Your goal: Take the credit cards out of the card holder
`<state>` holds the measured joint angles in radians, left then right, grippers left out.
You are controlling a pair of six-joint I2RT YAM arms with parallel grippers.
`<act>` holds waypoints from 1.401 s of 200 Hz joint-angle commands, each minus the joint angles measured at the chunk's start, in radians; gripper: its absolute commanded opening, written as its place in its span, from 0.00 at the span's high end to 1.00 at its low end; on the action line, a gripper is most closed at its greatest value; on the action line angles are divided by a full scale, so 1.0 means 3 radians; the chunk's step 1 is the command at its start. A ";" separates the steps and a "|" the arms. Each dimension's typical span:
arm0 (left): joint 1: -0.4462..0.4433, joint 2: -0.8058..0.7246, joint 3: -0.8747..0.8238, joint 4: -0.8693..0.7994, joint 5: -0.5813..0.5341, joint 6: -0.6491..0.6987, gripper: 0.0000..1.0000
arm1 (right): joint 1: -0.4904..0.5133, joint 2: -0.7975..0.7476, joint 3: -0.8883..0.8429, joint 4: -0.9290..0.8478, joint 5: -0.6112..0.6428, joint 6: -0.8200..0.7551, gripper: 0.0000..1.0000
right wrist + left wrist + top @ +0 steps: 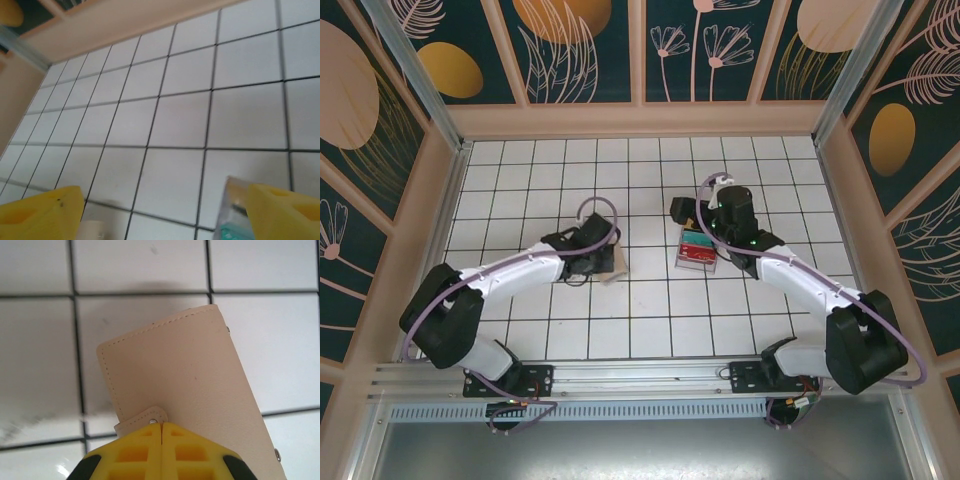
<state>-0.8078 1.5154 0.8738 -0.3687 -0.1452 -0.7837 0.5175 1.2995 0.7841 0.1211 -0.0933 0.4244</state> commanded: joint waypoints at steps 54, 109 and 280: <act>-0.0351 0.0059 -0.0122 0.0504 -0.0054 -0.0608 1.00 | 0.0462 0.0494 -0.0275 0.0405 -0.1039 0.0777 0.45; -0.0350 -0.0020 -0.0177 0.0587 -0.0003 -0.0574 1.00 | 0.0479 0.0807 -0.0450 0.0660 -0.1334 0.0949 0.45; -0.0433 -0.0691 -0.0493 0.0126 -0.0528 -0.1138 1.00 | 0.0560 0.1186 -0.0508 0.0863 -0.1592 0.1120 1.00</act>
<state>-0.9352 1.3861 0.7578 -0.2821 -0.2131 -1.0546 0.6724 1.6714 0.6533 0.3958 -0.5980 0.7654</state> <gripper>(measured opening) 0.060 0.092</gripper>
